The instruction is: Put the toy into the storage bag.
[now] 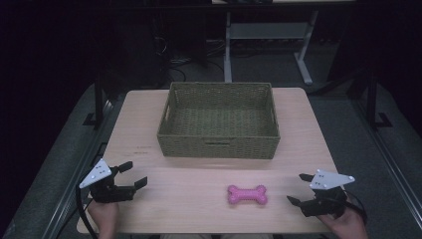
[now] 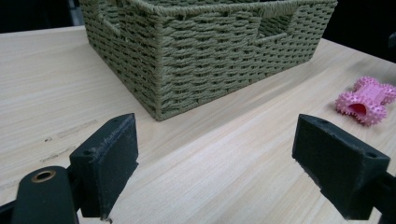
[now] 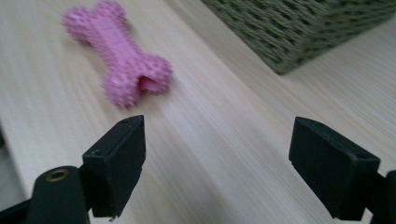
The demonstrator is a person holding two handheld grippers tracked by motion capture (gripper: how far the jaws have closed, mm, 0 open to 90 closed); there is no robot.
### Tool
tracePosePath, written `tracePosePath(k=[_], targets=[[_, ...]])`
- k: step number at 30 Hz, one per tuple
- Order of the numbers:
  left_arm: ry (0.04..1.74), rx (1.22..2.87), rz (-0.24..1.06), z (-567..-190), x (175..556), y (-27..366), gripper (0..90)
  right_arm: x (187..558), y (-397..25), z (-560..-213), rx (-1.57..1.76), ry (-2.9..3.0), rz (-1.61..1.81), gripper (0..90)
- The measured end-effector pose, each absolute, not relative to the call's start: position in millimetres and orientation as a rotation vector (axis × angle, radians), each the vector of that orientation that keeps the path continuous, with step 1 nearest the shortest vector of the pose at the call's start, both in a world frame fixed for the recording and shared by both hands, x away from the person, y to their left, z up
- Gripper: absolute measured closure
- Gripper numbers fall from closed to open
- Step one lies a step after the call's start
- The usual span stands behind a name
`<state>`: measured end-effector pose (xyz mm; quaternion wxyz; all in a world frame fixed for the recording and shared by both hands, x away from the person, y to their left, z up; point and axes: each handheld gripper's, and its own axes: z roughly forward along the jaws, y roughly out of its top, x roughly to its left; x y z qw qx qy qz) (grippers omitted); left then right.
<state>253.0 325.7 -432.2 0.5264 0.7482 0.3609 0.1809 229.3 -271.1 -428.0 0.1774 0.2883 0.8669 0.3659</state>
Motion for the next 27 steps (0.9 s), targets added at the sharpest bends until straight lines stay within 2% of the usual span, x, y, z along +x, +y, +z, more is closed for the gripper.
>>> tracePosePath(k=[11,27], targets=[[0.870,1.767,0.428,-432.1,252.6,329.9,13.9,257.3,-215.3,-405.9,0.541,2.728,0.912,19.0],[0.869,1.768,0.429,-432.3,253.4,329.7,13.9,285.0,-150.7,-404.2,0.290,2.962,0.719,19.5]])
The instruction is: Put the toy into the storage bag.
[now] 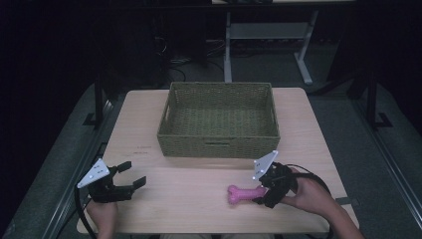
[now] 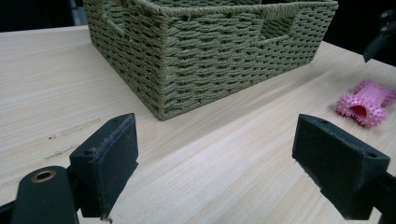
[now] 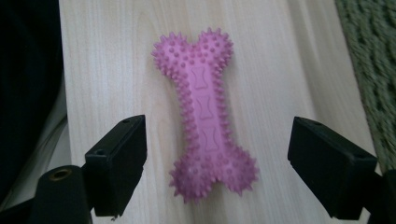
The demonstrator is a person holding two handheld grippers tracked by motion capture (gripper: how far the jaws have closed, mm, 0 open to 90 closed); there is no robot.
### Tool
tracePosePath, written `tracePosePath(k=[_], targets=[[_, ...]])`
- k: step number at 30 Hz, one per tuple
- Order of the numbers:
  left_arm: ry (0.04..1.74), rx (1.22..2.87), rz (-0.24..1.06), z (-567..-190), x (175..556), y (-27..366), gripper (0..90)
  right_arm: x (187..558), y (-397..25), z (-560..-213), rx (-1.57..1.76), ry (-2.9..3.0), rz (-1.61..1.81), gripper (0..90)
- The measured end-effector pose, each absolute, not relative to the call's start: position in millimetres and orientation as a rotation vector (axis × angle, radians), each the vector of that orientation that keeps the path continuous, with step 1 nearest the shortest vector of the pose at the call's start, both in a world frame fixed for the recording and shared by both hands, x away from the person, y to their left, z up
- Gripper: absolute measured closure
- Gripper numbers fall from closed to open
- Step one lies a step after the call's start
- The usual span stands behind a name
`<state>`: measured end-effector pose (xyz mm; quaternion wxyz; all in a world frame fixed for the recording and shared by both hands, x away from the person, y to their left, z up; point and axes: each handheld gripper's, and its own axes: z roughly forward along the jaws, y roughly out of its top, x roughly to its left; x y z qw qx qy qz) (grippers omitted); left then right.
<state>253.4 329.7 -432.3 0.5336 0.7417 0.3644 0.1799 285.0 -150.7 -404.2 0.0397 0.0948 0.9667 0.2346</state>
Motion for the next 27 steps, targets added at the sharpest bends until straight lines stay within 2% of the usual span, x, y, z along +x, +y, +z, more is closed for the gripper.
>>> tracePosePath(k=[8,17,27], targets=[[0.871,1.761,0.427,-432.4,253.3,330.7,13.9,289.8,-134.8,-411.6,0.244,3.013,0.608,22.5],[0.877,1.760,0.425,-432.6,253.4,331.5,13.9,295.3,-120.4,-420.6,0.203,3.070,0.504,32.0],[0.884,1.748,0.425,-432.9,253.3,332.2,13.9,297.5,-110.1,-425.5,0.157,3.104,0.442,38.4]])
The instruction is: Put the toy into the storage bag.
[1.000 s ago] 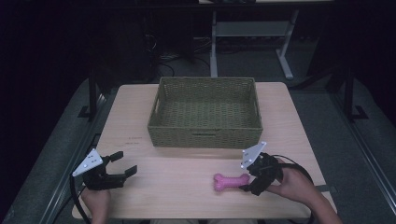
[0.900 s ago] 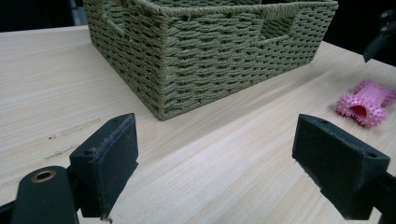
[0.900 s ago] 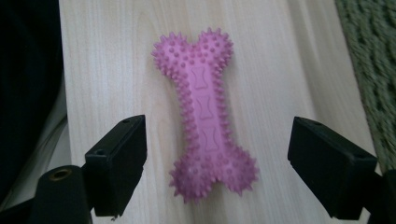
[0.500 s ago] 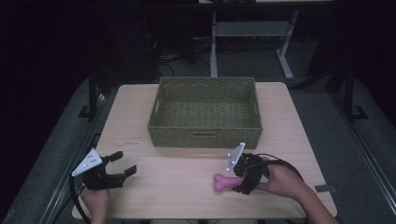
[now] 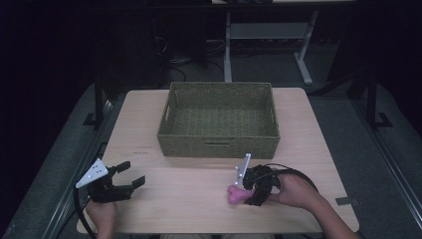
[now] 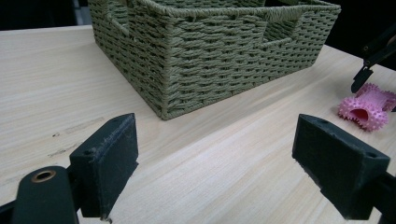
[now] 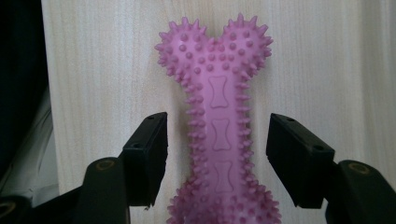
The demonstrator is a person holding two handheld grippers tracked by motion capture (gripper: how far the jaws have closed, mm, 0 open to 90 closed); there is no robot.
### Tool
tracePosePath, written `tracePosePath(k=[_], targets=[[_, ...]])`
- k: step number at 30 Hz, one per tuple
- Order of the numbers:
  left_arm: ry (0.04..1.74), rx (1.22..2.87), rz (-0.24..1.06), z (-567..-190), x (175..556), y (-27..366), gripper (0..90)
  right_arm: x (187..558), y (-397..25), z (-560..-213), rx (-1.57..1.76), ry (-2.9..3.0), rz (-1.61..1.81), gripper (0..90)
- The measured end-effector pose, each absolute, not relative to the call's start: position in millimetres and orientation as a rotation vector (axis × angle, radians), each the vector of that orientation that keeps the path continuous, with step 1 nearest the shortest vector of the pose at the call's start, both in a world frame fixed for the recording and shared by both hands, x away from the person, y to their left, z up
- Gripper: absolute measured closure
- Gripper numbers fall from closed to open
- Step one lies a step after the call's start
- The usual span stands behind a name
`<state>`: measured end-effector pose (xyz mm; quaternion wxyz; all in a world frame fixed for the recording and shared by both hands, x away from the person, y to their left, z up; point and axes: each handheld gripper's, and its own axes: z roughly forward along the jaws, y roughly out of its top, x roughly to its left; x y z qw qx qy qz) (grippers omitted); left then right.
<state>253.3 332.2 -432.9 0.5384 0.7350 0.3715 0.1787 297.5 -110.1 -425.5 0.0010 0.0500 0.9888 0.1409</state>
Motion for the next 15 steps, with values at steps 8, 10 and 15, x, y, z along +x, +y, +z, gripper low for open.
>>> tracePosePath(k=[8,10,15], targets=[[0.888,1.741,0.423,-433.1,253.3,334.2,13.9,300.6,-105.9,-431.4,0.146,3.134,0.397,47.7],[0.888,1.740,0.422,-433.1,253.3,334.2,13.9,300.7,-105.6,-431.8,0.143,3.135,0.394,48.5],[0.891,1.738,0.424,-433.0,253.0,334.3,13.9,301.3,-102.0,-433.2,0.113,3.144,0.371,54.7]])
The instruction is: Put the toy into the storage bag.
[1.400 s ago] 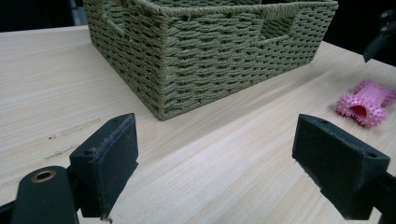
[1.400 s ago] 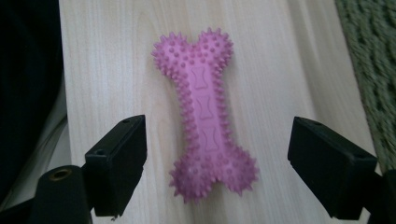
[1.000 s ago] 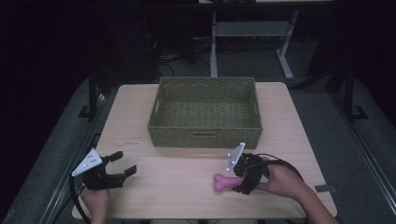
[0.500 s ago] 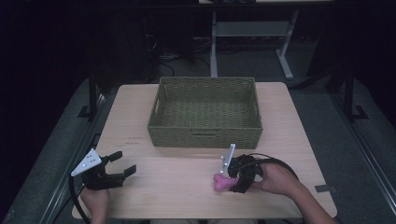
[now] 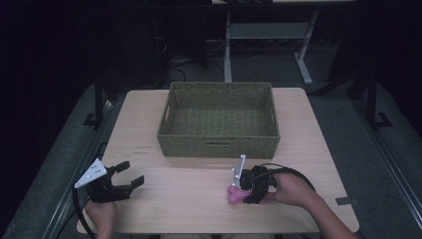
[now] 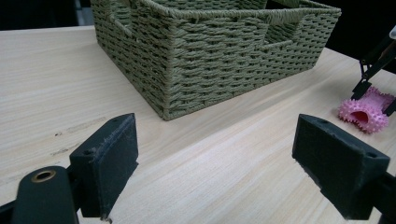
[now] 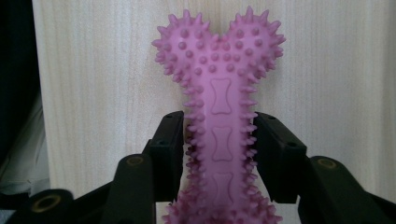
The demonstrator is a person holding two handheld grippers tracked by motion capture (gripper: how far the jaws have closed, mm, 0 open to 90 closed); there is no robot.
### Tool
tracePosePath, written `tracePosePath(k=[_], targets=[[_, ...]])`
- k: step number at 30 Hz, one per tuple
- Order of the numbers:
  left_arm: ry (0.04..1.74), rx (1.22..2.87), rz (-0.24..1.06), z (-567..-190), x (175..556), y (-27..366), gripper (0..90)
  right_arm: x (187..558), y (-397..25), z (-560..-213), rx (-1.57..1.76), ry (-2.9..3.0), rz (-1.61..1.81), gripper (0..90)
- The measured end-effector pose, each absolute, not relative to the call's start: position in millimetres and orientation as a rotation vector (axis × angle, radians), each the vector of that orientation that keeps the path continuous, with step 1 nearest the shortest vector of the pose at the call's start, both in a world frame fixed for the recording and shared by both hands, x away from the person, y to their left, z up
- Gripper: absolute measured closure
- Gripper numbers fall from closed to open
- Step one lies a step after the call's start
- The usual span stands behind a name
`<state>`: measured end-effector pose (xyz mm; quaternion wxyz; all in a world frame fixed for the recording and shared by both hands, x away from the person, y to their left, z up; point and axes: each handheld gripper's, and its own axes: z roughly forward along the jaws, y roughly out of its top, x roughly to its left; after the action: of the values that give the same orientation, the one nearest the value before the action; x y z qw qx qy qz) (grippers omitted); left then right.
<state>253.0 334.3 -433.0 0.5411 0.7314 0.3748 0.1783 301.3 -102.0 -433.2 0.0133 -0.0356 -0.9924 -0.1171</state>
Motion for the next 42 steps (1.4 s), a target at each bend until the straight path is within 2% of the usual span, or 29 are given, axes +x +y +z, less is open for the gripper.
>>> tracePosePath(k=[7,16,31,42], targets=[[0.895,1.734,0.425,-433.1,252.8,335.9,13.9,302.3,-99.9,-431.7,-0.086,-3.092,-0.341,58.3],[0.897,1.728,0.427,-432.8,251.8,337.2,13.9,308.6,-100.9,-417.8,-0.097,-3.063,-0.421,58.4],[0.914,1.720,0.432,-434.1,252.3,338.2,13.9,336.9,-98.4,-358.6,-0.092,-3.087,-0.541,58.3],[0.914,1.719,0.429,-434.2,252.9,337.4,13.9,356.7,-96.9,-337.2,-0.094,-3.097,-0.551,58.4]])
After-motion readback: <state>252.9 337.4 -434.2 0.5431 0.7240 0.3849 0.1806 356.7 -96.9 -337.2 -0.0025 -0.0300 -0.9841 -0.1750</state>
